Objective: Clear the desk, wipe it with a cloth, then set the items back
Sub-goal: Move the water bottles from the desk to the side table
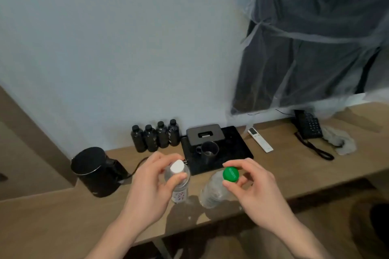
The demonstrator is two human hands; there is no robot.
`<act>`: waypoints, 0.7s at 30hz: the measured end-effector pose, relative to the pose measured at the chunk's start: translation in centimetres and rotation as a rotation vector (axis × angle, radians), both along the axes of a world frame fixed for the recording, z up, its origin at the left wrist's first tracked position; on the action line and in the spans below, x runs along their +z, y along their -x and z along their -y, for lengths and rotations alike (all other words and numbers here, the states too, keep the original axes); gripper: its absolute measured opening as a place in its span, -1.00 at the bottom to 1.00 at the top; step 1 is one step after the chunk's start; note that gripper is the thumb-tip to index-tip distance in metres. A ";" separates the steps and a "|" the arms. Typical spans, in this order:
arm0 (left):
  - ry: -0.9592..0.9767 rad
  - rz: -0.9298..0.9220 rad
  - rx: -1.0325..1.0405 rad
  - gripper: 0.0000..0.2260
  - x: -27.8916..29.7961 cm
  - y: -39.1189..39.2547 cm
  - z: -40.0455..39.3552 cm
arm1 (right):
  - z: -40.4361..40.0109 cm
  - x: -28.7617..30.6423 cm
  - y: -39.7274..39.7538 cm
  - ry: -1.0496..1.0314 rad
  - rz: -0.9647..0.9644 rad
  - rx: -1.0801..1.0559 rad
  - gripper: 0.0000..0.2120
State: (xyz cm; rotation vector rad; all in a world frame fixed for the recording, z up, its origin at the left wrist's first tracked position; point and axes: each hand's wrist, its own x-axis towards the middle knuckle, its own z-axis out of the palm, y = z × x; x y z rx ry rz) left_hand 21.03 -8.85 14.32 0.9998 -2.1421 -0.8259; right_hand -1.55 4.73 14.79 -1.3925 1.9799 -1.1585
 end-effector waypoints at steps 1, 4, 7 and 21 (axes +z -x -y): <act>-0.015 -0.015 -0.014 -0.77 -0.1 1.4 -2.1 | -2.5 -0.2 1.1 -0.008 -0.003 -0.015 -0.65; -0.074 -0.061 -0.078 -0.78 -0.6 5.5 -8.4 | -9.5 -0.9 4.5 -0.043 -0.035 -0.071 -0.67; -0.102 -0.058 -0.156 -0.79 -1.1 9.5 -13.8 | -16.2 -1.7 7.3 -0.106 -0.070 -0.147 -0.69; -0.113 0.054 -0.539 -0.81 -1.2 28.0 -27.2 | -36.8 -2.4 18.7 -0.234 0.013 -0.480 -0.68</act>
